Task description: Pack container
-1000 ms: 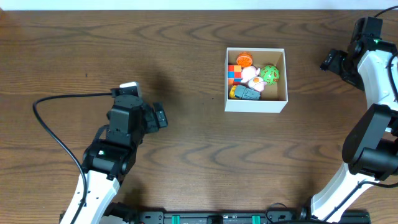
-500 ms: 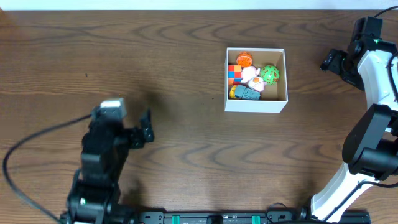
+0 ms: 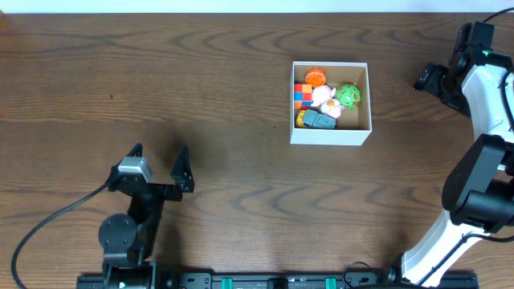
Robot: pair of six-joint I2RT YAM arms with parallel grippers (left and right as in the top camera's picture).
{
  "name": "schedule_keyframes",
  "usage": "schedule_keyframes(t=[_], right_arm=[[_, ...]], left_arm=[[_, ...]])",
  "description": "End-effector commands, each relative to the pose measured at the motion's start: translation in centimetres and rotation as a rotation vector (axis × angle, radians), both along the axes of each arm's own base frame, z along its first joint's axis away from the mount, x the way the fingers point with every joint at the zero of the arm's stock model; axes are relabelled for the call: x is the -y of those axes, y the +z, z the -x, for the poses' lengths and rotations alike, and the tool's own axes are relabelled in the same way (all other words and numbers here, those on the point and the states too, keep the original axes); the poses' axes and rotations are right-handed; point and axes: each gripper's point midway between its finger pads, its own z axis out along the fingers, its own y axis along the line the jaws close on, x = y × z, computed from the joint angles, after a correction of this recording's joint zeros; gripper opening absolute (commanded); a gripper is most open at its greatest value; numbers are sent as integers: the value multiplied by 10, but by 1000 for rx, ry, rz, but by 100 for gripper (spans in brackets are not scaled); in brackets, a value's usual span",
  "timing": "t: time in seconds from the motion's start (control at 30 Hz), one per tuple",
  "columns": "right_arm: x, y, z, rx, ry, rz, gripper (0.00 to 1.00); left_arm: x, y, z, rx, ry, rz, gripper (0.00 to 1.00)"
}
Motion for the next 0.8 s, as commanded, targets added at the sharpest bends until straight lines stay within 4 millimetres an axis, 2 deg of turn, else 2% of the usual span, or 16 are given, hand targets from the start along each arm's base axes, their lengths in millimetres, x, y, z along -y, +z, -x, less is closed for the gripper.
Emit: schedule_keyframes(t=[0.0,0.4,0.63,0.77], right_arm=[[6,-1,2,-2,-25,8,99],[6,-1,2,-2,-25,8,99],[6,-1,2,-2,-25,8,99],[6,-1,2,-2,-25,8,99]], left_arm=[[2,13,8,73,-12,-18,98],[3,43,29,232,-17,-19,98],[5,41,29,225,-25,-25,98],[5,16,25,138,-17,-106,98]])
